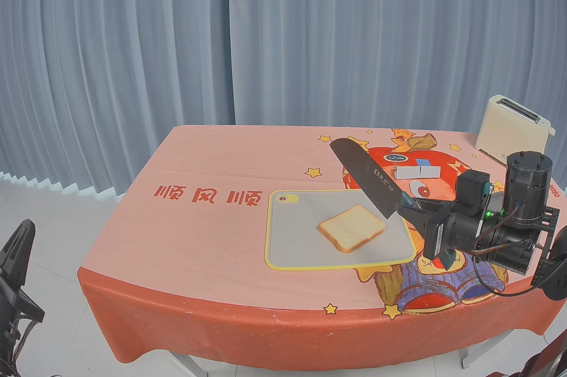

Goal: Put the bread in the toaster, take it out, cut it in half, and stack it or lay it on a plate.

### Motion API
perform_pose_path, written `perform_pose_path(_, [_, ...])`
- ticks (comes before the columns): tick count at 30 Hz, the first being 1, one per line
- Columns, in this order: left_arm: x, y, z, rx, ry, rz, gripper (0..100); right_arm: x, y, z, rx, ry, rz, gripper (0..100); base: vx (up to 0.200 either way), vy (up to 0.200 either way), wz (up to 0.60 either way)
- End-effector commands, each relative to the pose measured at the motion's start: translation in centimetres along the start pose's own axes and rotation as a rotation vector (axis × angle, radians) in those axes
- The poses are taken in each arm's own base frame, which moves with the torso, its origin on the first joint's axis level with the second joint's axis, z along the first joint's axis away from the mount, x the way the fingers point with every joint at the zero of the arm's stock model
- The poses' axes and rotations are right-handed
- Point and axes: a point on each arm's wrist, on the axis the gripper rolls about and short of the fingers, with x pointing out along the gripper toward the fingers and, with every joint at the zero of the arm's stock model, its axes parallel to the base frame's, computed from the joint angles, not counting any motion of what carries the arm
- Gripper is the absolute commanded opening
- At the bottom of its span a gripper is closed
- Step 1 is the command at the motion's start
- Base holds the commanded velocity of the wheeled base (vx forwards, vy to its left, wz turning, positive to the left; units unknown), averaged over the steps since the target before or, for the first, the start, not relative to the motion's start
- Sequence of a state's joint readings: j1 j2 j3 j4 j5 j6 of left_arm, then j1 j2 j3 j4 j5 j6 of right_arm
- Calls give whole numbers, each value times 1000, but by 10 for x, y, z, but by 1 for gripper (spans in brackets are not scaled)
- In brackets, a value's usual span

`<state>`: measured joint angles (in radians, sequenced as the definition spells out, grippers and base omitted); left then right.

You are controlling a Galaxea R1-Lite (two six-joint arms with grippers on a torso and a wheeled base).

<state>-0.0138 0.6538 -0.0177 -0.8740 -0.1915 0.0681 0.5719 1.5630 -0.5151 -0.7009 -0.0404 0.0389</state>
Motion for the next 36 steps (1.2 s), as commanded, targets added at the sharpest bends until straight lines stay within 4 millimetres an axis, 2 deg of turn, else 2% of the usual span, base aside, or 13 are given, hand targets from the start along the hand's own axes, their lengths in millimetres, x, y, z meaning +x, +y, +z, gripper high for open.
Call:
perform_pose_path(1, [19, 3, -5, 6, 79, -42, 0, 1, 0, -1, -1, 6, 1, 0, 0, 0, 0])
perform_pose_path(4, [26, 4, 2, 18, 66, -66, 0, 1, 0, -2, -1, 7, 2, 0, 0, 0, 0])
perform_pose_path(11, [56, 10, 30, 32, 12, -98, 0, 1, 0, -2, -2, 10, 2, 0, 0, 0, 0])
perform_pose_path(16, [79, 11, 39, 24, 9, -148, 0, 1, 0, -3, -2, 12, 2, 0, 0, 0, 0])
perform_pose_path(18, [85, 10, 39, 18, 14, -165, 0, 1, 0, -3, -2, 12, 2, 0, 0, 0, 0])
perform_pose_path(27, [140, -7, 41, -31, 52, -296, 0, 1, 0, -5, -2, 23, 0, 0, 0, 0, 0])
perform_pose_path(36, [183, -14, 39, -41, 71, -327, 0, 4, 1, -8, -2, 38, 2, 0, 0, 0, 0])
